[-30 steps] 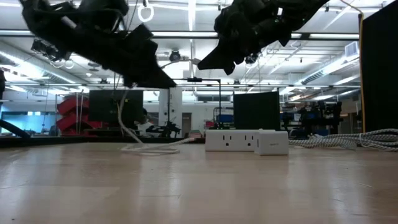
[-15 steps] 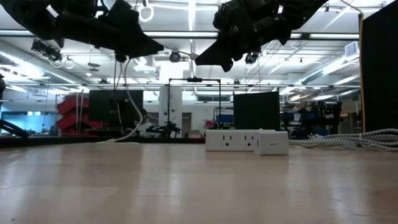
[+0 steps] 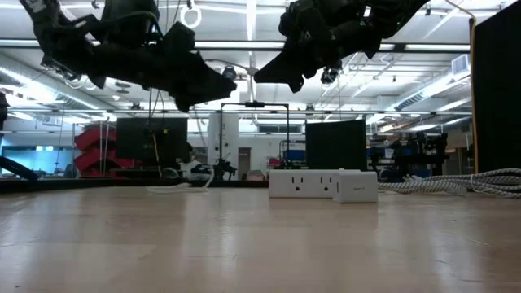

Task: Insert USB
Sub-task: Insert the white charger cable into the white charger adapter

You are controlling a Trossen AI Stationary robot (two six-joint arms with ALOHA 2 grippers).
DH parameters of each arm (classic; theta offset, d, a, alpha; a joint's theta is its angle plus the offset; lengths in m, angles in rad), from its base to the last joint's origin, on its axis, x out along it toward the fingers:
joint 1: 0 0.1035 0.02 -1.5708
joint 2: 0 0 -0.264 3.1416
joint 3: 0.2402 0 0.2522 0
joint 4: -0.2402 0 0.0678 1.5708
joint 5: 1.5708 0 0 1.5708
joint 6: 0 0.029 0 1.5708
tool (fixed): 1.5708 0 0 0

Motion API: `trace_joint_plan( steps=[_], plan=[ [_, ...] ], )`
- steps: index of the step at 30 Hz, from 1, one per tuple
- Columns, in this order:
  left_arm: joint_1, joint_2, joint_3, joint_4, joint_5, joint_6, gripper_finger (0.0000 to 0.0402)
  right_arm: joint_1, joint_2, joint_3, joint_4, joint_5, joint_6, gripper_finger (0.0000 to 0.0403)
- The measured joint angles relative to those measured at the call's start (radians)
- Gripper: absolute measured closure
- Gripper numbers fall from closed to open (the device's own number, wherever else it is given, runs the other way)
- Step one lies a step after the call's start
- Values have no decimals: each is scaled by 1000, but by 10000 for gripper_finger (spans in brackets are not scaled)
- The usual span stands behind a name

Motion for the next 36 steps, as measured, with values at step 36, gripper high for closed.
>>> trace_joint_plan(
  steps=[36],
  plan=[
    [1,158,71,144,154,82,229,39,62,0,13,-6,-25,403]
  ],
)
